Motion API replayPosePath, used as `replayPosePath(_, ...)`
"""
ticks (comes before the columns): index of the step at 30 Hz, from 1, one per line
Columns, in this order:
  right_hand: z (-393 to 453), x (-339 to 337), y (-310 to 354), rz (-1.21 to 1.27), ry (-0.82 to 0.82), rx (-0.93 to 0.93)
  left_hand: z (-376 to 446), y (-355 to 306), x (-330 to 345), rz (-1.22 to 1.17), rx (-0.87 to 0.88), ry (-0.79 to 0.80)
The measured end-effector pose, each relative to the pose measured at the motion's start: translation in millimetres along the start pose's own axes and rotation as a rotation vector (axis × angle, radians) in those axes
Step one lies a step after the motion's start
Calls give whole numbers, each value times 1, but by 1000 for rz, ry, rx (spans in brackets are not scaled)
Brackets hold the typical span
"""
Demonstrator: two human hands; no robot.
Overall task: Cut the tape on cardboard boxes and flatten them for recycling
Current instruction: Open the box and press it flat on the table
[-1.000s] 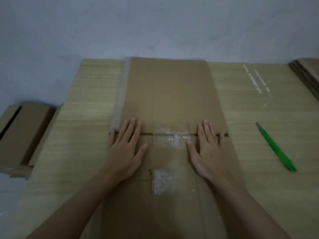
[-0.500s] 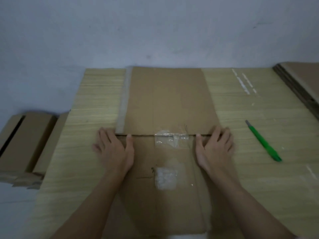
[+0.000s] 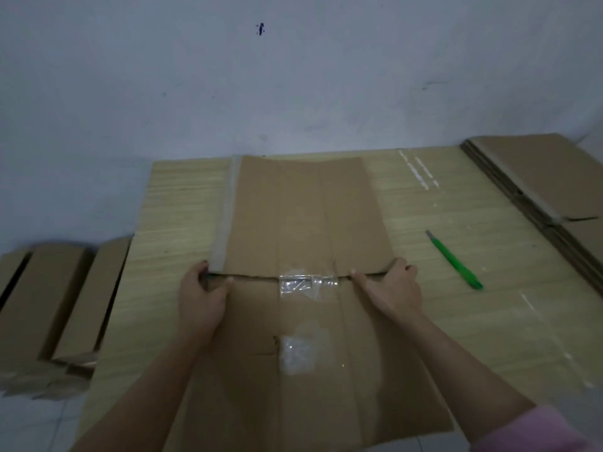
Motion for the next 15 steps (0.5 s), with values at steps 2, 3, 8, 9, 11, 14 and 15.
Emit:
replayPosePath(2,-2,-13,4,38,-62,1,2,-7,0,-95,-37,41)
replayPosePath(3,-3,-20,7,56,-94,-7,2,-11,2,-135,-52,62)
replayPosePath(8,-5,-57,6,103,-251,-32,-6,-39,5,-125,-83,-5)
replayPosePath(9,-4,-67,3,105,-277,-36,-8,-47,5,-144,-76,-14)
replayPosePath(11,0,-89,-7,127,-335,-50,-14,-69,6,-179,-46,7)
replayPosePath(14,10,-122,-29,202,-434,-69,-29,-110,15,-242,36,55)
replayPosePath(15,15,-133,-37,231,-466,-73,-36,-126,20,-277,64,71)
Point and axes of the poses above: each hand's wrist, its own z-axis towards the middle knuckle, its own x-axis out of the palm, y = z × x, the point moved 5 cm from there along z, towards the middle knuckle, and after that the axes turned 13 degrees about -y, right-handed, at the moved point
